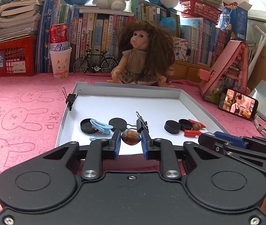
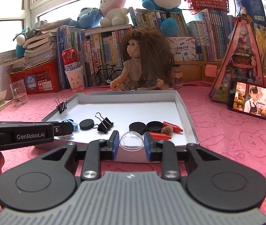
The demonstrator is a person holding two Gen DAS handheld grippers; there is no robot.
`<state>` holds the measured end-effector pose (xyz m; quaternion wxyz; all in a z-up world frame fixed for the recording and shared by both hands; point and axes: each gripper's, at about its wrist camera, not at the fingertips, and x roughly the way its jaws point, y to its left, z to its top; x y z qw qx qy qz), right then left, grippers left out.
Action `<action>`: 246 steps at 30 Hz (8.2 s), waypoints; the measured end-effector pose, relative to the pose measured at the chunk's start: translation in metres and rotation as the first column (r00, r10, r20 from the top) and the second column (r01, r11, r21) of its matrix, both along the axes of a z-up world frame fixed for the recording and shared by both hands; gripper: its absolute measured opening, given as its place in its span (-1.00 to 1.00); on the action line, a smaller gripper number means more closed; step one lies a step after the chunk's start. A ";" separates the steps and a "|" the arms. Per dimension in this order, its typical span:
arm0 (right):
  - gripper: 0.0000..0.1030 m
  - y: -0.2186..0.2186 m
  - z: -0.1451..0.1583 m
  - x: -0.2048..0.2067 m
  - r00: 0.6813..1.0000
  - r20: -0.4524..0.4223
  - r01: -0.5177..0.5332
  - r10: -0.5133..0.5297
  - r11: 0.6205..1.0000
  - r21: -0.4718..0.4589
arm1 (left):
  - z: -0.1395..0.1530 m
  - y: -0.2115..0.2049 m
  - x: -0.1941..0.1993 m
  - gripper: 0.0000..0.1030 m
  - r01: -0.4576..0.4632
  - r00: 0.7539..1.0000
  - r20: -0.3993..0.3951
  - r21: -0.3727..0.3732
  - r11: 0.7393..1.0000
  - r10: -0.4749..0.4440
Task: Organize rigid objects
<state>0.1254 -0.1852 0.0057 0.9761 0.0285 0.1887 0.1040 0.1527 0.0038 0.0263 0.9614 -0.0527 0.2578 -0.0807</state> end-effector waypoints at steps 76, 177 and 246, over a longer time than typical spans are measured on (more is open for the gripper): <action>0.05 -0.001 -0.007 0.091 0.981 -0.184 0.066 -0.059 0.997 0.032 | -0.021 -0.013 0.081 -0.27 -0.047 0.993 -0.101 0.071 0.996 0.054; 1.00 -0.001 -0.029 0.018 0.972 -0.214 0.065 -0.093 0.988 -0.138 | -0.032 0.003 -0.020 0.81 -0.149 0.980 -0.110 0.157 0.976 0.167; 1.00 -0.002 -0.029 0.019 0.972 -0.214 0.066 -0.094 0.989 -0.133 | -0.033 0.005 -0.016 0.99 -0.176 0.972 -0.128 0.159 0.971 0.197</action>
